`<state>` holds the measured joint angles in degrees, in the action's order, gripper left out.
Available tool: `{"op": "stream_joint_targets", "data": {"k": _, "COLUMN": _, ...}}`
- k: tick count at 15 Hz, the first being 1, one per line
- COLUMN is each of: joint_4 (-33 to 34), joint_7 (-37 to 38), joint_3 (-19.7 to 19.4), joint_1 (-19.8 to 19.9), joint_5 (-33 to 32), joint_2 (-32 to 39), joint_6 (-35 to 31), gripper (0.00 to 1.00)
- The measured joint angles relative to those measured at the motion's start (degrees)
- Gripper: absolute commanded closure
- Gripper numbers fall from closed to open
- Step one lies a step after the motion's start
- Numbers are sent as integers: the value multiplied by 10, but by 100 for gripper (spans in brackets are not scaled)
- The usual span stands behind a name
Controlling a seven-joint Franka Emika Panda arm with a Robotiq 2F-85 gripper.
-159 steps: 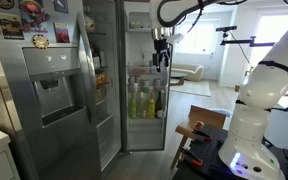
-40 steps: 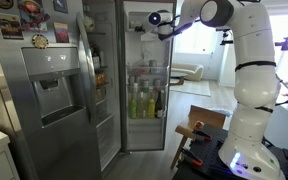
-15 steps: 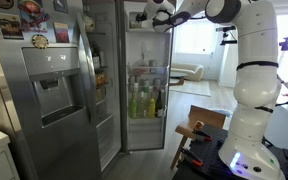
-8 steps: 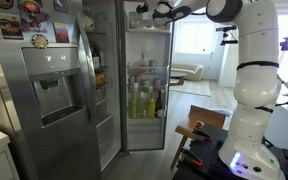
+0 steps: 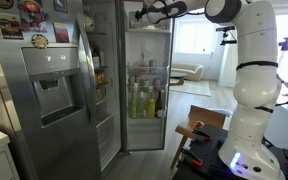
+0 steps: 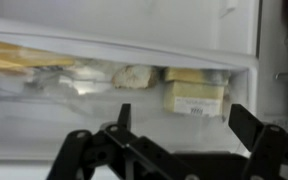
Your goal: Open the top compartment on the door of the fridge
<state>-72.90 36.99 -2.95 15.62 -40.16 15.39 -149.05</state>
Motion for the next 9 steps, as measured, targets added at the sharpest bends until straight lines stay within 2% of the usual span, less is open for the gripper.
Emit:
{"op": "stream_joint_targets", "data": {"k": 4, "joint_4": 2, "joint_7": -116, "joint_3": 28, "joint_1": 3, "joint_5": 92, "joint_2": 14, "joint_6": 107, "gripper": 0}}
{"op": "stream_joint_targets", "data": {"k": 9, "joint_4": 10, "joint_7": -133, "joint_3": 24, "joint_1": 7, "joint_5": 99, "joint_2": 27, "joint_6": 157, "gripper": 0}}
